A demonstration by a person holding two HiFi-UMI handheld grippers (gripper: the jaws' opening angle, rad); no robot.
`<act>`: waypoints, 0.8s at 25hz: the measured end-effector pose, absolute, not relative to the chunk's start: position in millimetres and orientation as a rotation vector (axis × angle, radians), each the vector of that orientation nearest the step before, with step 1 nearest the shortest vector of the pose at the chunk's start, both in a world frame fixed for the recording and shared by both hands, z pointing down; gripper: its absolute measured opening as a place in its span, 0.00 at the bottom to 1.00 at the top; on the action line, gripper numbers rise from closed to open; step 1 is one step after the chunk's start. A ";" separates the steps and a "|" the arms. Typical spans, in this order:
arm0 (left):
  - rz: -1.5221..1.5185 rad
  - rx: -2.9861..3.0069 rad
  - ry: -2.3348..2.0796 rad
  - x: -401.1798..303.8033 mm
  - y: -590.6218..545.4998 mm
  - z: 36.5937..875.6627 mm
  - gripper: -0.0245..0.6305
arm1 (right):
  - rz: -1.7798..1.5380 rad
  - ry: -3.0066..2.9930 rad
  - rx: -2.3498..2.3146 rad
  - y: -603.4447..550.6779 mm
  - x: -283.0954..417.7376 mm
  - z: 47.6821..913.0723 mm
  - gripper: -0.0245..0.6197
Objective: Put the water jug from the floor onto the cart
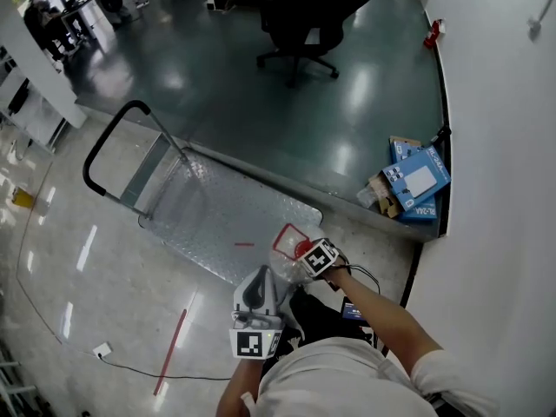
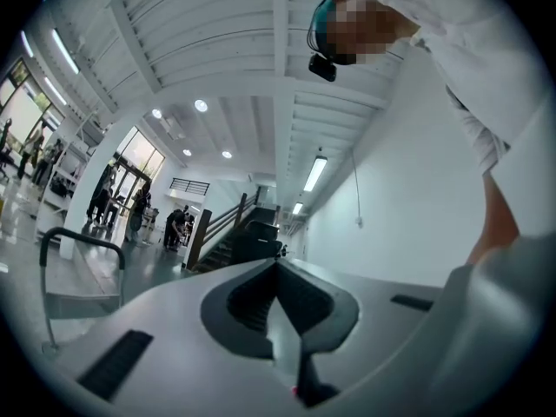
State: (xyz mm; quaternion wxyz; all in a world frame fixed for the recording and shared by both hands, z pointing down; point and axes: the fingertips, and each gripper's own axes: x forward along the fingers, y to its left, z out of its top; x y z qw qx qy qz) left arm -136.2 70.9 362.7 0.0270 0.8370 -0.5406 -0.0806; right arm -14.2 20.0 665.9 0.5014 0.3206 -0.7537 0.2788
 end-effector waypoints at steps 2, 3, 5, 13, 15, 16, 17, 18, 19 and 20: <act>-0.199 2.599 -1.692 -135.2 55.0 363.0 0.04 | 0.645 -1.840 0.736 1.1 -29.4 664.9 0.52; -0.190 2.592 -1.710 -136.4 48.2 362.4 0.04 | 0.632 -1.848 0.714 -6.2 -35.8 665.1 0.52; -0.196 2.551 -1.763 -143.7 36.2 361.1 0.04 | 0.609 -1.863 0.674 -18.9 -48.5 666.5 0.52; -0.172 2.484 -1.866 -174.5 -12.2 360.3 0.04 | 0.585 -1.880 0.607 -75.2 -93.7 678.3 0.52; -0.165 2.498 -1.851 -185.4 -26.0 363.5 0.04 | 0.583 -1.872 0.605 -87.2 -104.9 684.5 0.52; -0.152 2.505 -1.842 -190.8 -34.6 366.9 0.04 | 0.581 -1.866 0.606 -93.6 -109.7 688.8 0.52; -0.135 2.505 -1.830 -195.8 -43.1 371.3 0.04 | 0.580 -1.858 0.607 -99.1 -113.4 694.0 0.52; -0.126 2.496 -1.816 -200.1 -49.8 375.4 0.04 | 0.582 -1.849 0.609 -102.4 -115.7 699.9 0.52; -0.125 2.484 -1.797 -203.6 -54.0 379.1 0.04 | 0.586 -1.839 0.611 -103.1 -116.7 706.5 0.52; -0.124 2.476 -1.778 -206.4 -56.9 382.9 0.04 | 0.592 -1.828 0.612 -102.6 -116.9 713.6 0.52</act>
